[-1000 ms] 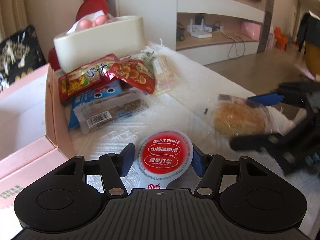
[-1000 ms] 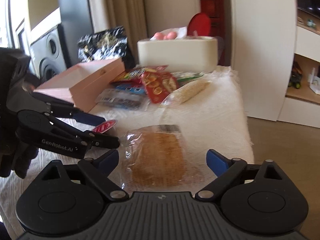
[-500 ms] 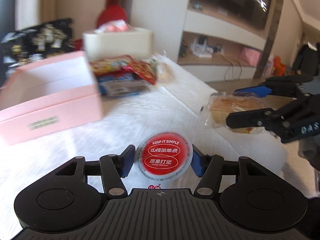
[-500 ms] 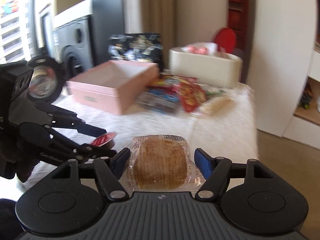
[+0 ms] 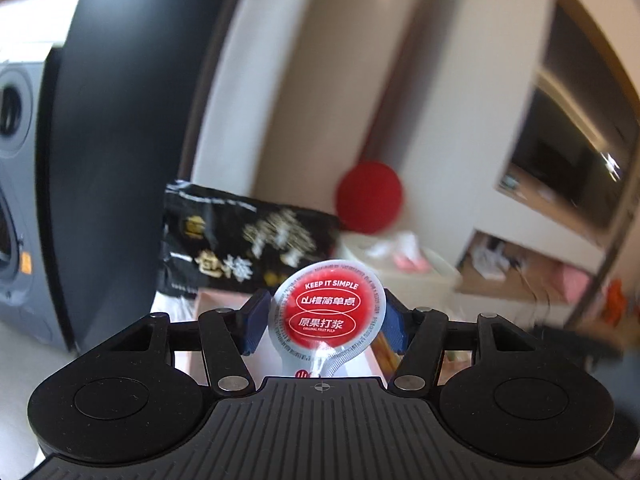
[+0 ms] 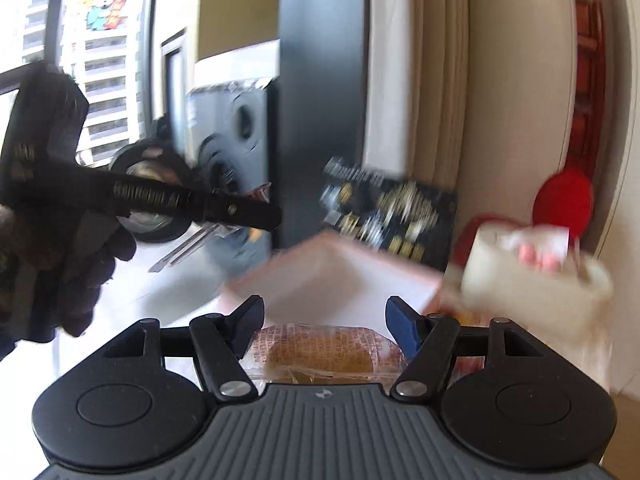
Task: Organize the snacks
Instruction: 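Place red cup in pink box with left tool while right tool places the bun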
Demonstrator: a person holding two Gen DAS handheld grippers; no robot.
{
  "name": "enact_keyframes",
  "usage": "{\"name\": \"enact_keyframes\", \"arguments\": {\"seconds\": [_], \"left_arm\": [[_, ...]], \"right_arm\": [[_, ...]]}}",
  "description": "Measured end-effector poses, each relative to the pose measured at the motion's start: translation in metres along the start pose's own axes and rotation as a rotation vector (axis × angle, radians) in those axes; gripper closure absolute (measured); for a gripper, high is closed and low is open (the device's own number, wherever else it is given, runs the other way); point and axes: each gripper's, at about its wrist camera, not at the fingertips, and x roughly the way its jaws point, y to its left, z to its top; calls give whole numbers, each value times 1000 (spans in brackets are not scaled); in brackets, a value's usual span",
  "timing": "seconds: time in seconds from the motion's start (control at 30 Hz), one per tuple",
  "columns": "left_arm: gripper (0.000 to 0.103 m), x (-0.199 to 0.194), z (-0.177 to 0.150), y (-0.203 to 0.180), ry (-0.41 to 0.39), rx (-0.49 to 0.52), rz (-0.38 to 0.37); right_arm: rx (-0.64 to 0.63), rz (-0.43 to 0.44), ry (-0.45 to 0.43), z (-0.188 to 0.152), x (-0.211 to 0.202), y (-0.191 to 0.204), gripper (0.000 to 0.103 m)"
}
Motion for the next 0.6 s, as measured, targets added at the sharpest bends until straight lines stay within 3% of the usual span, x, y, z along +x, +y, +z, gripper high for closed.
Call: {"name": "enact_keyframes", "arguments": {"seconds": [0.07,0.13,0.2,0.27,0.3,0.37,0.43,0.53,0.6], "left_arm": [[39,36,11,16,78,-79,33],[40,75,4,26,160,-131,87],[40,112,-15,25,283,-44,102],[40,143,-33,22,429,75,59],[40,153,-40,23,474,70,36],[44,149,-39,29,393,6,10],[44,134,-35,30,275,-7,41],[44,107,-33,17,140,100,141],[44,88,-37,9,127,127,130]], "right_arm": [[-14,-44,-18,1,30,-3,24],[-9,-82,42,-5,49,-6,24],[13,-56,85,-19,48,-16,24],[12,-56,99,-37,36,-26,24],[3,-75,102,-45,30,-33,24],[-10,-114,113,-59,18,-47,24],[-27,-170,130,-71,9,-60,24],[-38,-261,131,-88,0,-81,24],[12,-292,129,-94,-3,-98,24]]}}
